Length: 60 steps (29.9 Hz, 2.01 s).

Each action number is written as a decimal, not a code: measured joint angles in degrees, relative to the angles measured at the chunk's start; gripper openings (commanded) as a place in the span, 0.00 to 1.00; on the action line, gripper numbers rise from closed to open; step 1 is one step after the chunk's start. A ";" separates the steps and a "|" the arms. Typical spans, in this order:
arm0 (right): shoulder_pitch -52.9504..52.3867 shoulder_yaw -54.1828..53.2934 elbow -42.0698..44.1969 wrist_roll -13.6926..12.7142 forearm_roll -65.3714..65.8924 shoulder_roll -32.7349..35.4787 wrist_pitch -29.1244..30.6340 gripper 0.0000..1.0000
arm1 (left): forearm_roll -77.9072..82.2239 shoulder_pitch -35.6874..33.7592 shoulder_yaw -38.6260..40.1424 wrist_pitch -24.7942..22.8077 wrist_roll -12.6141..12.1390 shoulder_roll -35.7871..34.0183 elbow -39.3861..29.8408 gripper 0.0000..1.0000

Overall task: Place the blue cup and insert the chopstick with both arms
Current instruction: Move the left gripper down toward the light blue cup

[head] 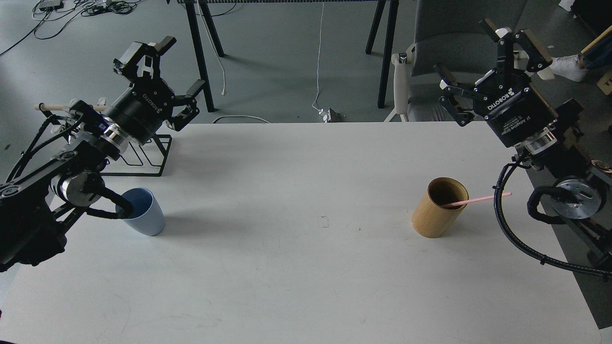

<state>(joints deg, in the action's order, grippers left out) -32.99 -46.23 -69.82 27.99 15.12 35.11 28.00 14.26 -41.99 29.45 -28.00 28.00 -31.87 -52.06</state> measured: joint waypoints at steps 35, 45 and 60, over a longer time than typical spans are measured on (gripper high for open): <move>2.31 -2.74 0.12 0.00 -0.44 -1.91 -0.11 0.91 | 4.78 -2.74 0.61 -0.01 0.00 -18.88 -11.46 0.99; 4.40 -3.26 0.20 0.02 -0.41 -1.01 0.00 0.92 | 40.04 -6.80 -11.04 0.00 0.01 -36.75 -17.71 0.99; 4.69 -3.21 0.36 0.02 -0.35 -1.09 0.00 0.92 | 67.82 -6.88 -27.55 0.00 0.01 -29.76 -1.58 0.99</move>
<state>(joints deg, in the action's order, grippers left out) -28.30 -49.44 -69.46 28.01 14.77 34.02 28.00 82.08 -48.87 1.90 -28.00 28.01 -61.63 -53.64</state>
